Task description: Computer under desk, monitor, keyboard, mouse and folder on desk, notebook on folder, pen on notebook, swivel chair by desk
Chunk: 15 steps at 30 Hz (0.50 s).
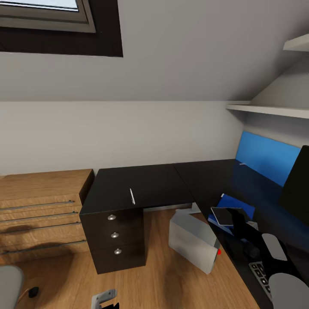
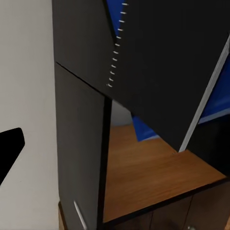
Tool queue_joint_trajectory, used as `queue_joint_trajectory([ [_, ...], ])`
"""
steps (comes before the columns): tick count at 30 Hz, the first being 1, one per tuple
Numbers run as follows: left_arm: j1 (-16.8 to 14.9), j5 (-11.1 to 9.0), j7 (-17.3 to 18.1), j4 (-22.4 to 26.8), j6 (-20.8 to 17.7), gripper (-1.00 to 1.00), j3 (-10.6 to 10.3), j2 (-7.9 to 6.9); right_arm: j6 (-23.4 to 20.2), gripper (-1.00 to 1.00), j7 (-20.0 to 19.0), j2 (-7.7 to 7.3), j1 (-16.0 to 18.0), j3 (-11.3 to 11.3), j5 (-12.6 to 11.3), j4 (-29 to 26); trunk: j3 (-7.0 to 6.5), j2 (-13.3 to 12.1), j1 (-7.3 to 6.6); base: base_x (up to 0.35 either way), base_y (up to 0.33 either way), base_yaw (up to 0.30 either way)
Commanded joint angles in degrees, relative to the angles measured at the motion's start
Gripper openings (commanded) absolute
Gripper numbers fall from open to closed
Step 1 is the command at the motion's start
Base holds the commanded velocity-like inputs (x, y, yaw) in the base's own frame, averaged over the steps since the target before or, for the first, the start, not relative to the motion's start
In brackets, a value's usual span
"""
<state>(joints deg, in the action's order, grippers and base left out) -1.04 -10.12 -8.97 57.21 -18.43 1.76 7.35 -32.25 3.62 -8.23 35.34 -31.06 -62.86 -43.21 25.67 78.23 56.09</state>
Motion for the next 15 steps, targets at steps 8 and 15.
queue_joint_trajectory([
  [8,0.0,-0.6,-0.4,0.0,-0.3,1.00,0.1,0.03,-0.3,1.00,0.4,0.89,0.0,0.3,0.4,-5.4,-1.38,-3.2,-1.76,0.000,0.000,0.000],
  [15,0.0,-0.6,-0.6,0.0,-0.1,1.00,0.2,0.03,-0.3,1.00,0.5,4.71,0.0,0.8,10.0,-9.8,-2.63,-6.0,-3.30,0.000,0.000,0.000],
])
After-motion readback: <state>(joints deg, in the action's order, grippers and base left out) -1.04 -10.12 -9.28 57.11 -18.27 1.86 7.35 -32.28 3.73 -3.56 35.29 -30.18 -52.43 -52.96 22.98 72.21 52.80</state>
